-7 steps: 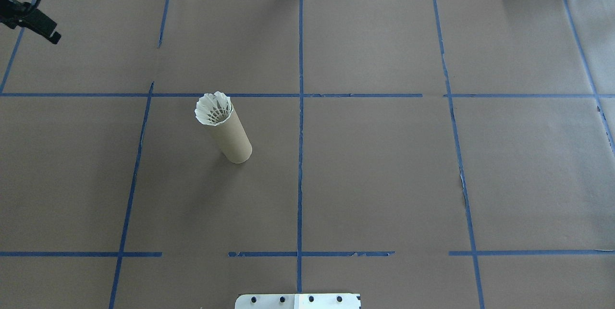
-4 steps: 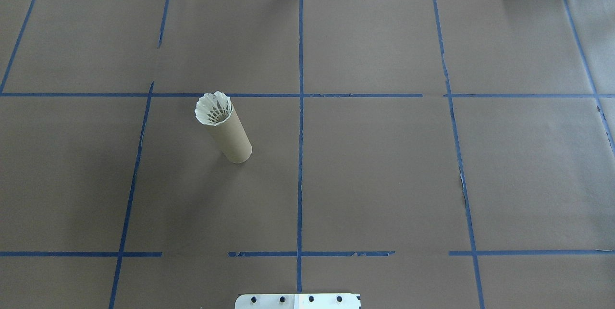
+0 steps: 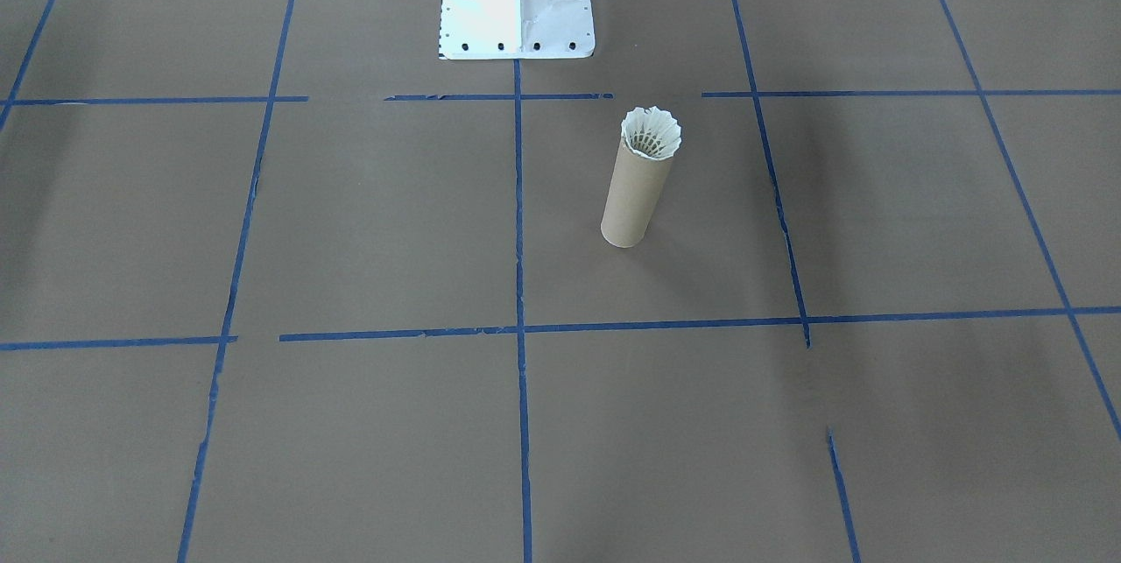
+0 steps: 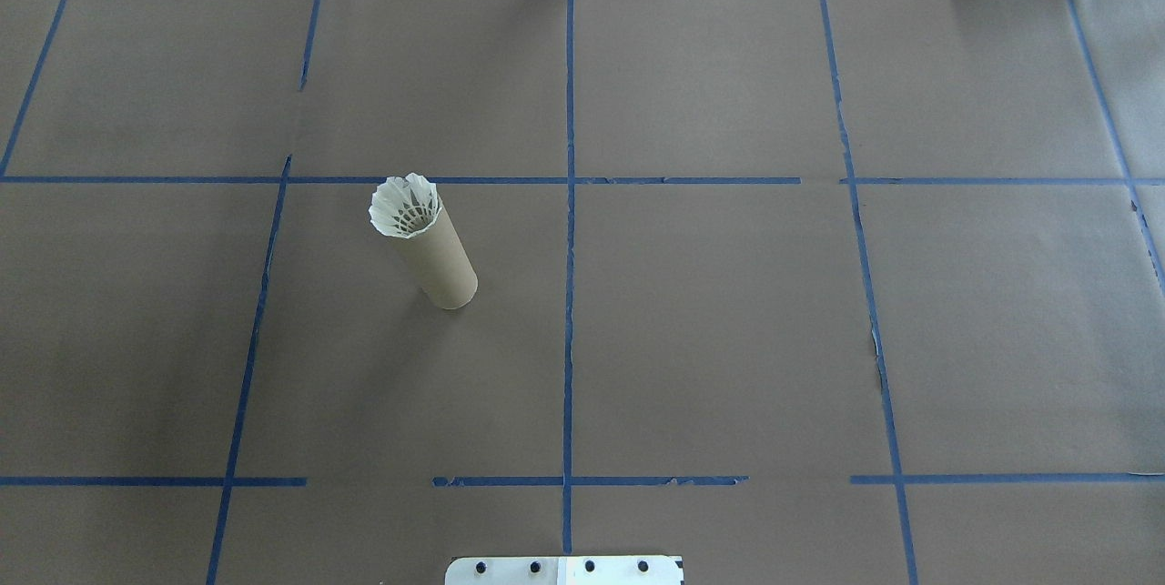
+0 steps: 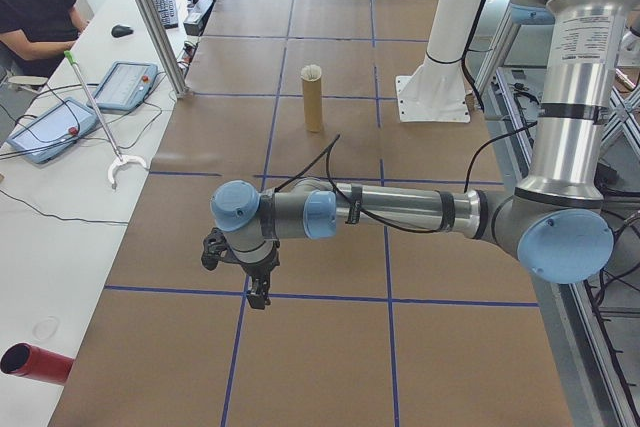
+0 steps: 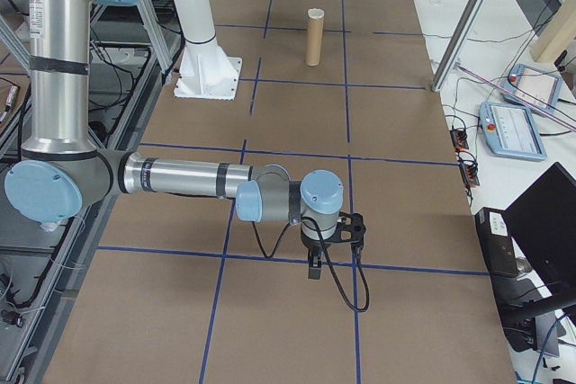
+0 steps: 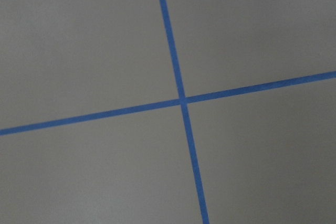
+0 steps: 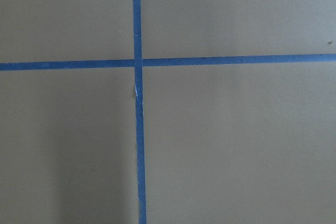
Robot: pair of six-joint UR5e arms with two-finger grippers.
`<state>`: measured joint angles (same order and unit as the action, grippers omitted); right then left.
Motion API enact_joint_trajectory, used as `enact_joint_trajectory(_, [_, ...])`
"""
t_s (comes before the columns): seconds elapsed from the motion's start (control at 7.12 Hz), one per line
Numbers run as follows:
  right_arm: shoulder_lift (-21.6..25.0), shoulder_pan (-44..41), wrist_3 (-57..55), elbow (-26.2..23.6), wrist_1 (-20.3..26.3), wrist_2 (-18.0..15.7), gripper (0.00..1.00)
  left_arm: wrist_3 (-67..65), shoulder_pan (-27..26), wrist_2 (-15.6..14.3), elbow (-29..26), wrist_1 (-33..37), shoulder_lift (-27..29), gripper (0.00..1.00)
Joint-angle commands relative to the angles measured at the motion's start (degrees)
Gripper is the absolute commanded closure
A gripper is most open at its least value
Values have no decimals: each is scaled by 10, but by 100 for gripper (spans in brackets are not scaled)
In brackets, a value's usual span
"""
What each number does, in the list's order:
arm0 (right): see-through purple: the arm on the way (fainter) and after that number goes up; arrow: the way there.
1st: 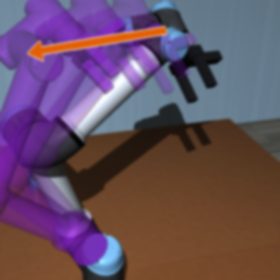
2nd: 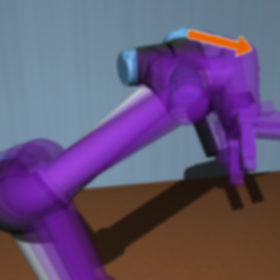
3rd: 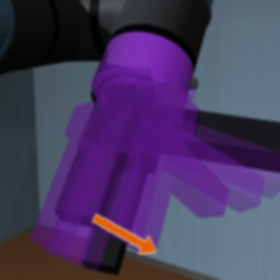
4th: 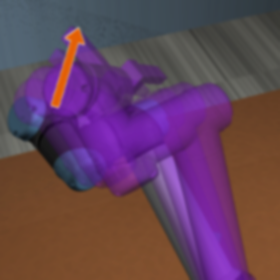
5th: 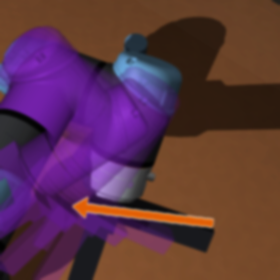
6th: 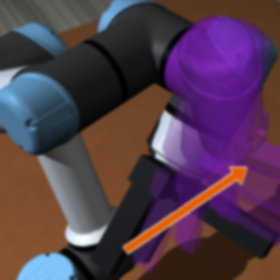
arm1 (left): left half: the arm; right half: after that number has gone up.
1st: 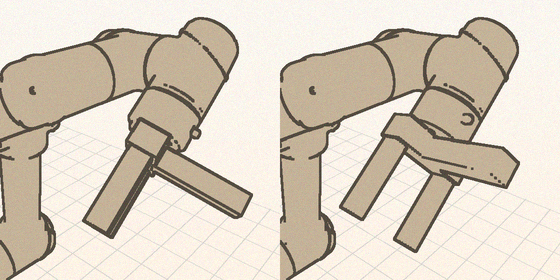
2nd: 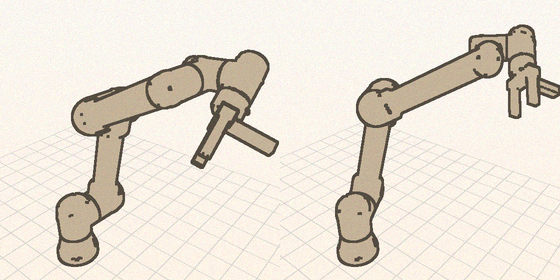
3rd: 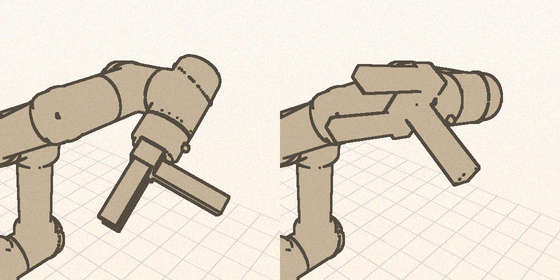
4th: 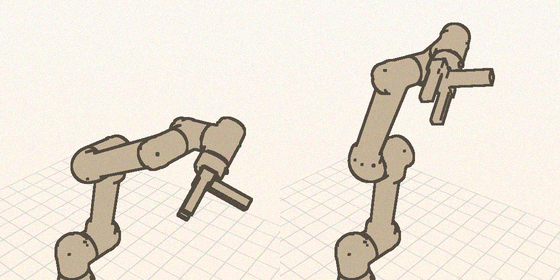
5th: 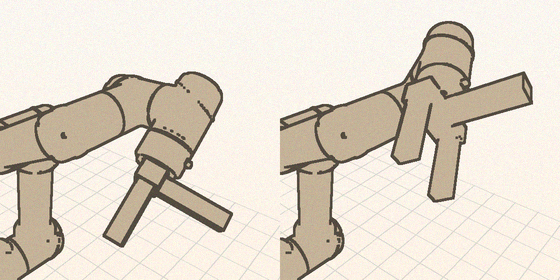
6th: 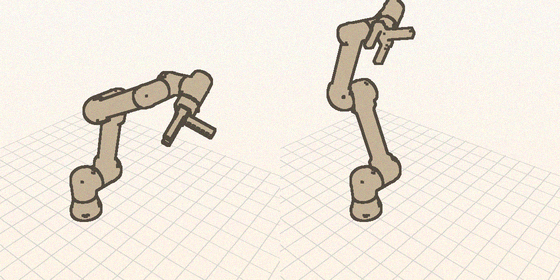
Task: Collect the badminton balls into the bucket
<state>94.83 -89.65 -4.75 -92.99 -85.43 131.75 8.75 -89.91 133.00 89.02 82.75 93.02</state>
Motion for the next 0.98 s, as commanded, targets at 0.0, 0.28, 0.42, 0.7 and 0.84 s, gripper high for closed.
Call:
enact_joint_trajectory(0.0, [0,0,0,0,0,0,0,-3,-1,2,4,0,-15,0])
enact_joint_trajectory(0.28, [0,0,0,0,0,-1,0,-5,-1,2,55,1,-45,0])
enact_joint_trajectory(0.42, [0,0,0,0,0,0,0,-6,-2,2,68,1,-47,0])
enact_joint_trajectory(0.7, [0,0,0,0,0,0,0,-65,-1,3,71,4,-45,0])
enact_joint_trajectory(0.84, [0,0,0,0,0,-1,0,-68,-2,3,72,13,-43,0])
